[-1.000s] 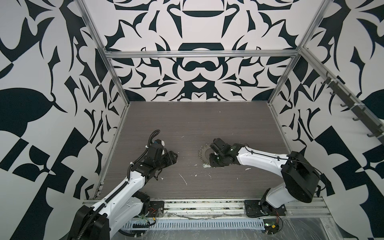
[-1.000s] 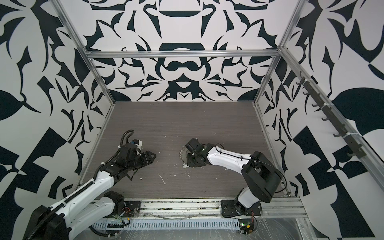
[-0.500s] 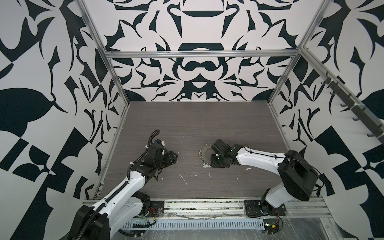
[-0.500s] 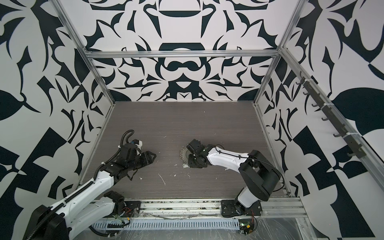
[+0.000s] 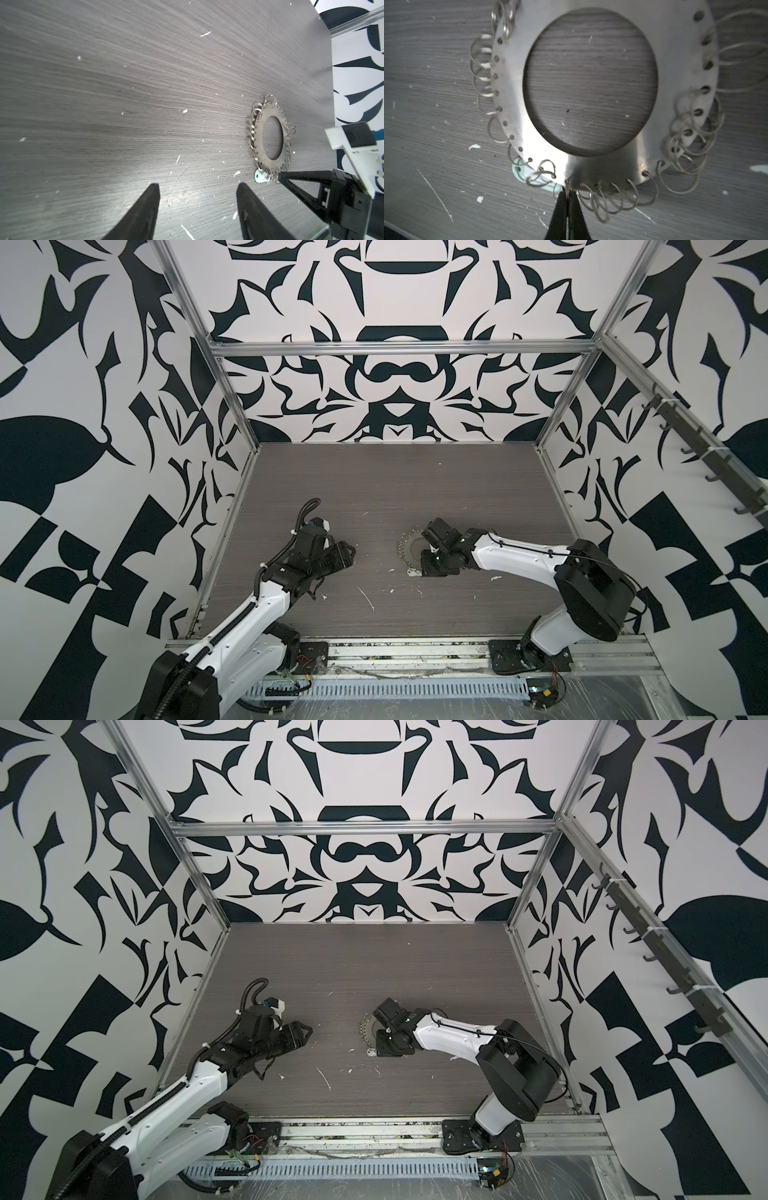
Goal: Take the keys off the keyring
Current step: 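Lift the steel ring with the right gripper while the left gripper rises toward it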
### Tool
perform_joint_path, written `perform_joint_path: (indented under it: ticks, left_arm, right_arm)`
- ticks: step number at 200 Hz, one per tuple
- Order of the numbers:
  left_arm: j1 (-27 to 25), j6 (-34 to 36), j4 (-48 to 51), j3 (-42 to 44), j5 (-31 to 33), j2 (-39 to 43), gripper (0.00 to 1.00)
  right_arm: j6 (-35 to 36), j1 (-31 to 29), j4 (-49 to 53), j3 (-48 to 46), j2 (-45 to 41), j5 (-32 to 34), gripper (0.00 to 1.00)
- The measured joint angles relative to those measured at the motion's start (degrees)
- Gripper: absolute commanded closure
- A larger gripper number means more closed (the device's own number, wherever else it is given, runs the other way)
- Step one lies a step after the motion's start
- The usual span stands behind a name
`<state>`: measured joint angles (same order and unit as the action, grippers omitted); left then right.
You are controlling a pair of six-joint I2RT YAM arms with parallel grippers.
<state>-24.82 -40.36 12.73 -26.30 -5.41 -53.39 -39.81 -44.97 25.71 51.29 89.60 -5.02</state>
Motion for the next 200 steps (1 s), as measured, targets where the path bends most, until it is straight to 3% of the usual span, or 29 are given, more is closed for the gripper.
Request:
perform_joint_path:
  ticks: [38,107,162,200]
  left_arm:
    - [0.0,6.8,-0.1,-3.8,-2.7,1.3,0.40]
    - [0.0,23.9,-3.2,-14.1,-15.1,2.7,0.45]
    - [0.0,32.8,-5.4,-18.4,-27.5,1.0,0.49]
    - [0.0,35.1,-8.9,-18.3,-33.3,0.0,0.56]
  right_arm:
    - [13.1,0.0,5.8,8.6,-2.8,2.3,1.00]
    - [37.4,2.1,10.1,19.2,-8.0,3.4,1.00]
    - [55.0,3.8,5.9,18.5,-14.5,-5.8,1.00]
    - [62.3,5.2,-1.5,14.4,-17.2,-15.5,1.00]
